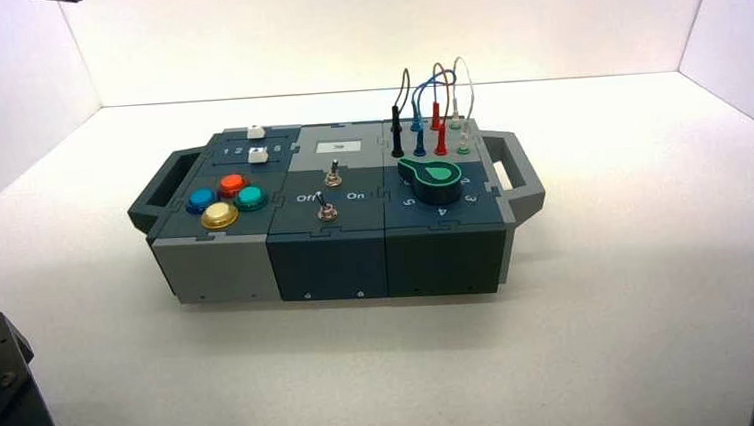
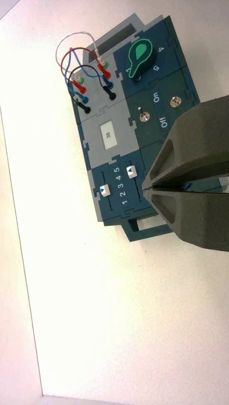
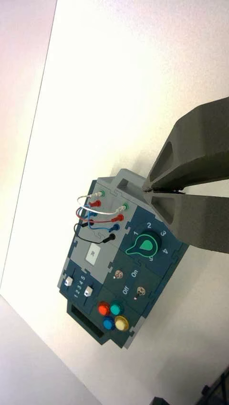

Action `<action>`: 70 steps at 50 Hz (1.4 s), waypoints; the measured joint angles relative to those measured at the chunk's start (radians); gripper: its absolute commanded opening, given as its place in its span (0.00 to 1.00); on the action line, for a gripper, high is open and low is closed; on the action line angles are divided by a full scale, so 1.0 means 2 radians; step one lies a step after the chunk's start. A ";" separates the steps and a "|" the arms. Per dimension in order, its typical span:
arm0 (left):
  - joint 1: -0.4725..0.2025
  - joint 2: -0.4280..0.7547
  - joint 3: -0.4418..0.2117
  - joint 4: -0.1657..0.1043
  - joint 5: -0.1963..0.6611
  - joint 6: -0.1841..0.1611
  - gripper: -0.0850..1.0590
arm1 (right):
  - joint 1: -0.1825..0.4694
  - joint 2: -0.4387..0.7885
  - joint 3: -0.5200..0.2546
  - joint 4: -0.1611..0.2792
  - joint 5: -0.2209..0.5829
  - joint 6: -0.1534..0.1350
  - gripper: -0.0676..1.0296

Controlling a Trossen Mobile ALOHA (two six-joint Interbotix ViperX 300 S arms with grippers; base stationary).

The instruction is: Move the bottom slider to position 3.

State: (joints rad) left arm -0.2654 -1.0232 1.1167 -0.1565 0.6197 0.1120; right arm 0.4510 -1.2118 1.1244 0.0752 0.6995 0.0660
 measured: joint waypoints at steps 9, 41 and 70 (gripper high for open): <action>0.000 0.000 0.000 0.000 0.000 0.000 0.05 | 0.000 0.000 0.000 -0.001 0.000 0.000 0.04; -0.031 0.128 -0.036 -0.014 -0.025 -0.002 0.05 | 0.000 0.000 0.000 -0.001 0.000 0.000 0.04; -0.124 0.326 -0.121 -0.020 -0.010 -0.022 0.05 | 0.000 0.001 0.000 0.000 0.001 0.000 0.04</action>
State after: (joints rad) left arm -0.5139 -0.3712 0.8744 -0.1963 0.5998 0.0675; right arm 0.4510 -1.2103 1.1244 0.0752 0.7010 0.0660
